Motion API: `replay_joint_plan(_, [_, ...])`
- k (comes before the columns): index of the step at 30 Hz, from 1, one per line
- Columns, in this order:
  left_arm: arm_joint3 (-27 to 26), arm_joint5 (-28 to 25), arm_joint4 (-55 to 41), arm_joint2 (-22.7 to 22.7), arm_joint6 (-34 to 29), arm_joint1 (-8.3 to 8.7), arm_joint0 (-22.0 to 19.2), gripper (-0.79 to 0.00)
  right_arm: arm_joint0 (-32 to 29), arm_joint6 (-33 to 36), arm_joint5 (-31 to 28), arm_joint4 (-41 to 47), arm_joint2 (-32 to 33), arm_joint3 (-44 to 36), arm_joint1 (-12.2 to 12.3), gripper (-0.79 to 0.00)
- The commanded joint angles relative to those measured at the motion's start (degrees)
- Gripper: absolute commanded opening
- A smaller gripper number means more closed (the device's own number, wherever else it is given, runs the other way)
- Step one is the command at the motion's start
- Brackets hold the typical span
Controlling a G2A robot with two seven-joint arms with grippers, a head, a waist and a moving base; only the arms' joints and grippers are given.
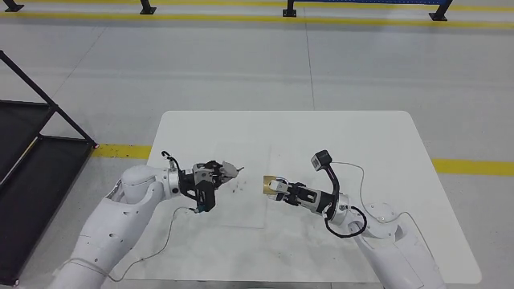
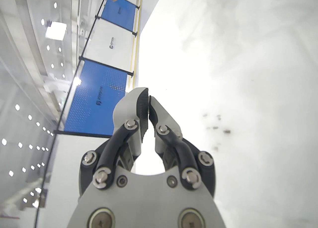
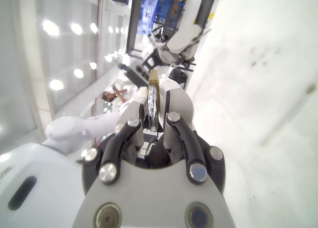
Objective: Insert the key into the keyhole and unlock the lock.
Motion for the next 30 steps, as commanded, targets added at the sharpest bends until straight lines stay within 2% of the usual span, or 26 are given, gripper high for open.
replay_joint_plan(1, [0.42, 6.28, 3.29, 0.38, 2.39, 0.17, -0.48, -0.785, 0.00, 0.00, 0.00, 0.00, 0.00, 0.00, 0.00, -0.785])
replay_joint_plan(5, [0.88, 15.38, 6.23, 0.80, 4.98, 0.36, -1.08, -0.785, 0.00, 0.00, 0.00, 0.00, 0.00, 0.00, 0.00, -0.785])
replay_joint_plan(10, [0.47, 21.73, 7.06, 1.22, 8.56, 0.55, -1.79, -0.785, 0.00, 0.00, 0.00, 0.00, 0.00, 0.00, 0.00, -0.785])
replay_joint_plan(25, [0.61, 21.88, 6.47, 1.25, 7.60, 0.52, -1.57, -0.785, 0.00, 0.00, 0.00, 0.00, 0.00, 0.00, 0.00, -0.785])
replay_joint_plan(27, [0.23, 23.12, 9.03, 1.11, 7.53, 0.77, -1.82, -0.785, 0.00, 0.00, 0.00, 0.00, 0.00, 0.00, 0.00, -0.785])
replay_joint_plan(30, [-0.20, 26.20, 12.06, 0.49, 11.03, 1.32, -2.31, -0.785, 0.15, -0.02, 2.68, 0.83, -0.25, 0.01, -0.03, -0.785])
